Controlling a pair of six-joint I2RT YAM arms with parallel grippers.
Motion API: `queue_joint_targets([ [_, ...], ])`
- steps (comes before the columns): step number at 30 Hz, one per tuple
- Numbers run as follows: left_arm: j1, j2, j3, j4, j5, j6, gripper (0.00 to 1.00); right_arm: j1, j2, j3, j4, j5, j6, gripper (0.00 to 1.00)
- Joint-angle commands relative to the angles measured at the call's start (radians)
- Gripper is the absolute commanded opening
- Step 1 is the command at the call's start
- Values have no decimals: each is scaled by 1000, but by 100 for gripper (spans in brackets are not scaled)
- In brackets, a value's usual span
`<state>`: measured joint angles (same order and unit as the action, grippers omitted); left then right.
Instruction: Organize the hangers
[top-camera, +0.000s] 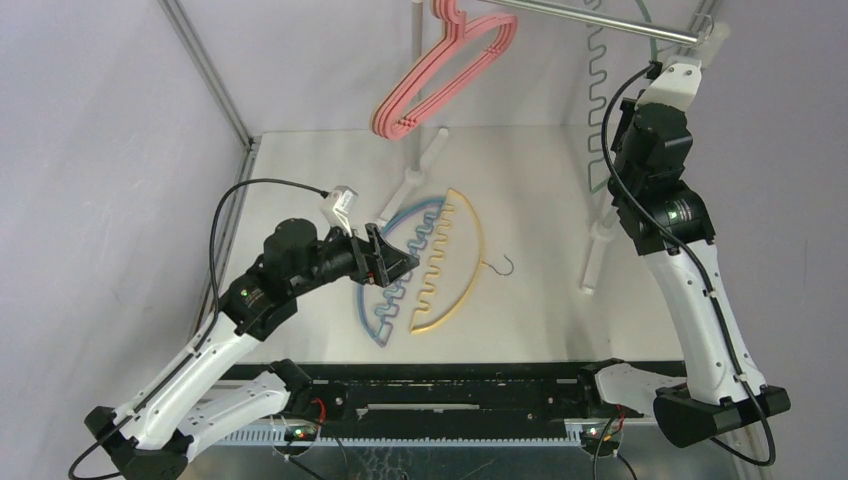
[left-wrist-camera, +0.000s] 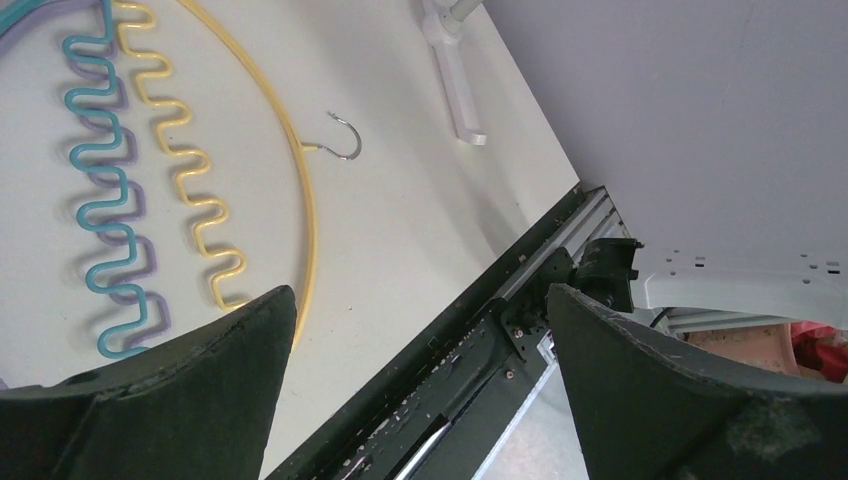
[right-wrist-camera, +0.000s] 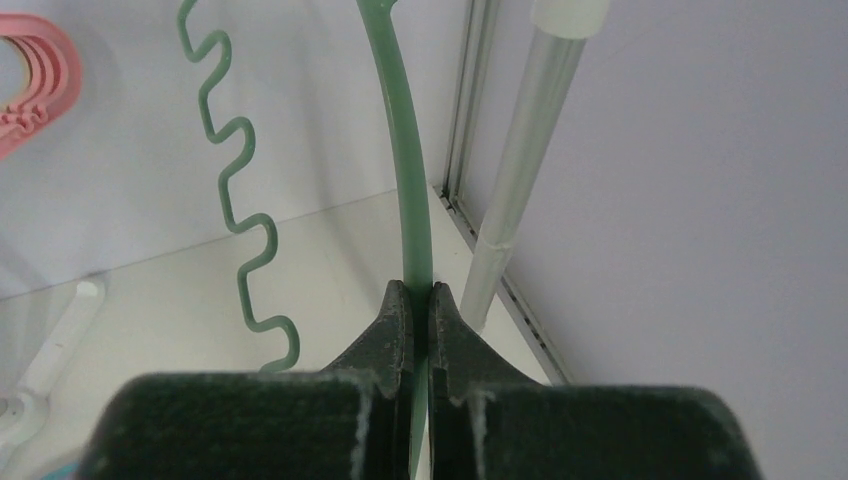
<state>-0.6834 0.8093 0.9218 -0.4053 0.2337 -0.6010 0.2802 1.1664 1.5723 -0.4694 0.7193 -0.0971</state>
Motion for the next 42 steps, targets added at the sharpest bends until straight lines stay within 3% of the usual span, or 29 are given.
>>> queue_joint_targets([
  [1,-3,-1,-10,28,-18,20,100,-31,-14,-19,20,-81,70,0],
  [14,-2,93,21,72,6,28,99,-31,-10,-121,-28,-199,160,3],
  [21,0,115,25,86,-2,32,99,-18,-17,-124,-26,-251,221,65],
  [24,5,124,25,93,-1,34,99,-18,-35,-118,-55,-271,251,77],
  [34,18,173,40,112,12,46,100,71,-171,-129,-183,-177,314,88],
  [42,33,198,20,120,3,64,99,247,-316,-162,-217,-9,302,88],
])
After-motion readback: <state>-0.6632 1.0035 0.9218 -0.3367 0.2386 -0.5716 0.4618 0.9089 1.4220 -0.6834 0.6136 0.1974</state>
